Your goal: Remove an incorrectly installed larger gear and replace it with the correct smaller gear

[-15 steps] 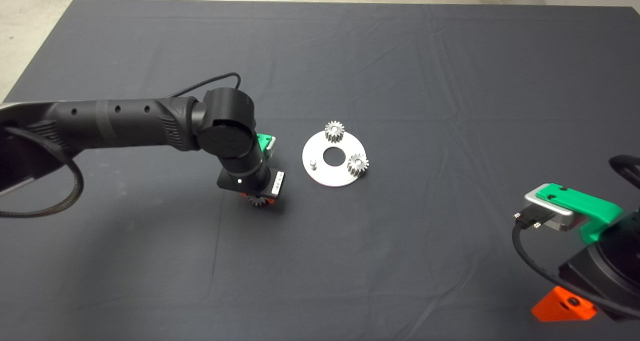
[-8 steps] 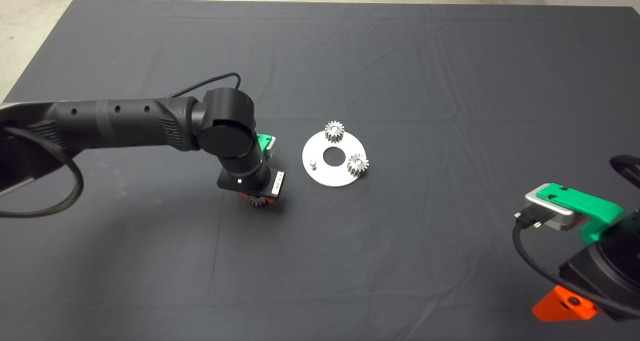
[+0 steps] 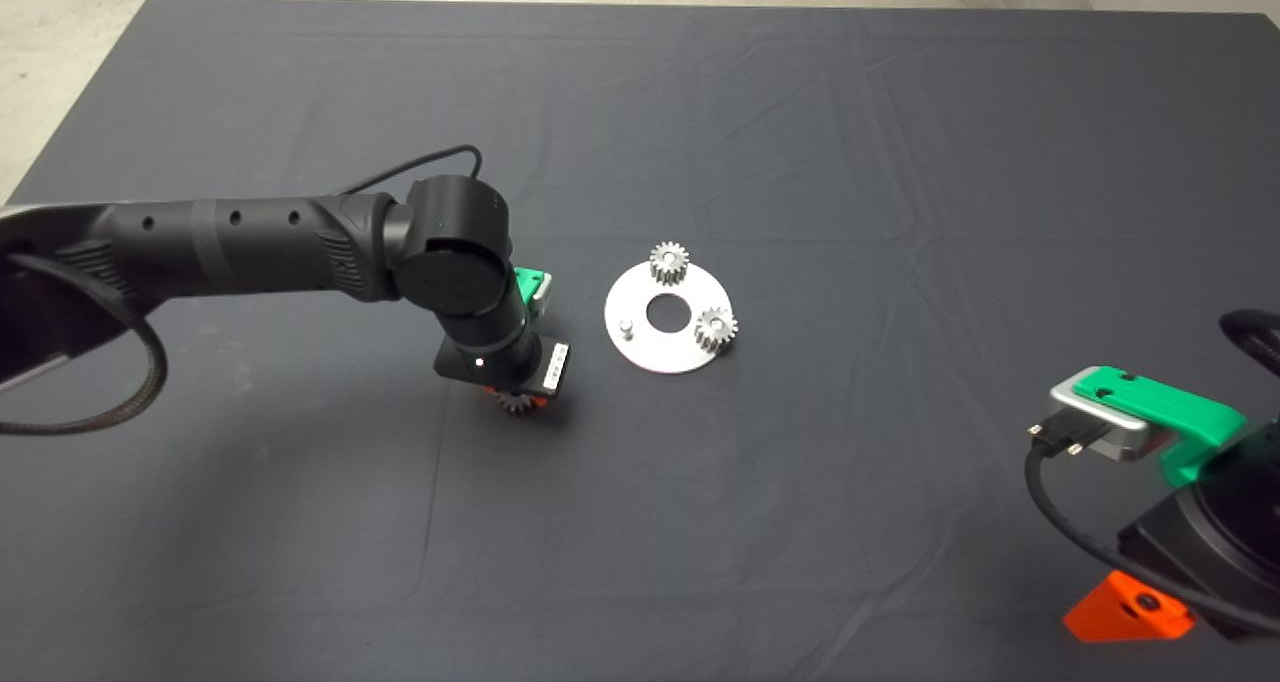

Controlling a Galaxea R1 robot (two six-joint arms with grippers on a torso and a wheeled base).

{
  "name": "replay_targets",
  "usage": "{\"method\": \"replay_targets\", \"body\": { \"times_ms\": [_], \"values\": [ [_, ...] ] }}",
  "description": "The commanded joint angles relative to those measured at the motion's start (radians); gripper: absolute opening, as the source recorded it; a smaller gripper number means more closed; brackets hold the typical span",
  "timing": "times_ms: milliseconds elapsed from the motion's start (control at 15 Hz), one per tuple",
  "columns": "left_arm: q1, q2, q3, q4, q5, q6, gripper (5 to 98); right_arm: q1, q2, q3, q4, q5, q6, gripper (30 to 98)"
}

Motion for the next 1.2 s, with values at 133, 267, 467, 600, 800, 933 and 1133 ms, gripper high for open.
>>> {"method": "replay_targets", "body": {
  "times_ms": [133,267,467,600,800,933,1133],
  "values": [
    [-0.174,0.080,-0.063,-0.186,0.003,0.003,35.5,0.020,-0.004,0.001,-0.026,-0.082,-0.003,96.8],
    [-0.185,0.099,-0.070,-0.188,0.003,0.002,35.5,0.020,-0.004,0.001,-0.026,-0.082,-0.004,96.8],
    [-0.189,0.179,-0.168,-0.188,0.009,0.004,35.5,0.020,-0.003,0.001,-0.026,-0.082,-0.004,96.8],
    [-0.189,0.237,-0.220,-0.188,0.012,0.005,35.5,0.020,-0.003,0.001,-0.026,-0.082,-0.003,96.8],
    [-0.188,0.286,-0.291,-0.188,0.009,0.030,35.4,0.020,-0.004,0.001,-0.026,-0.084,-0.004,96.8],
    [-0.187,0.318,-0.339,-0.188,0.009,0.041,35.4,0.020,-0.003,0.001,-0.026,-0.084,-0.003,96.8],
    [-0.186,0.329,-0.401,-0.188,0.005,0.077,35.4,0.020,-0.003,0.001,-0.026,-0.084,-0.003,96.8]
  ]
}}
